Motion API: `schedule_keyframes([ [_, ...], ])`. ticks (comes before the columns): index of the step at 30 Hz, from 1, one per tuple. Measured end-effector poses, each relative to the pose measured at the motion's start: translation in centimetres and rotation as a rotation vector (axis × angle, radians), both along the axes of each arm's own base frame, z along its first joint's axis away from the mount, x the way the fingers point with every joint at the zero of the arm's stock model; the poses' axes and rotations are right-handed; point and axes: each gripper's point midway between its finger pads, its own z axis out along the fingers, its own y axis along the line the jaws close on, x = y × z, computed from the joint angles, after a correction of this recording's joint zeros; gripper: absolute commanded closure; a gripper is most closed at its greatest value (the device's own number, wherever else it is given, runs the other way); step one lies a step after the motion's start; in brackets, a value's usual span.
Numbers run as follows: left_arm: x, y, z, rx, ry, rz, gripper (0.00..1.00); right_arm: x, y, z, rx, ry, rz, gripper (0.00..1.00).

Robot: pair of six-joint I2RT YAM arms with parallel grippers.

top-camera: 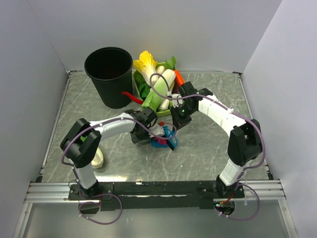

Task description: Sweep away the paper scraps from the table

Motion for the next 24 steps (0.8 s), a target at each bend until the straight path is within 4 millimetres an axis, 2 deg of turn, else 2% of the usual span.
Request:
schedule_keyframes([
  [5, 0.2, -1.1, -0.2, -0.061, -0.013, 0.019, 0.99, -1.2, -1.2, 0.4, -0.034, -0.008, 0.005, 1.0],
  [9, -0.4, -0.9, -0.5, -0.098, -0.026, 0.02, 0.99, -2.1, -2.4, 3.2, -0.033, -0.103, 0.033, 1.0],
  [13, -0.5, -1.3, 0.2, -0.15, -0.048, 0.012, 0.99, -3.4, -3.6, 6.4, -0.021, -0.2, 0.059, 1.0],
  [17, 0.0, -2.5, 1.7, -0.227, -0.087, -0.015, 0.99, -3.7, -4.9, 7.2, -0.05, -0.235, 0.059, 1.0],
  [20, 0.2, -3.5, 3.3, -0.293, -0.116, -0.054, 0.99, -2.8, -6.8, 7.1, -0.071, -0.229, -0.014, 1.0],
  [24, 0.0, -4.4, 5.2, -0.36, -0.139, -0.117, 0.99, 0.7, -11.9, 8.1, -0.079, -0.233, -0.267, 1.0],
])
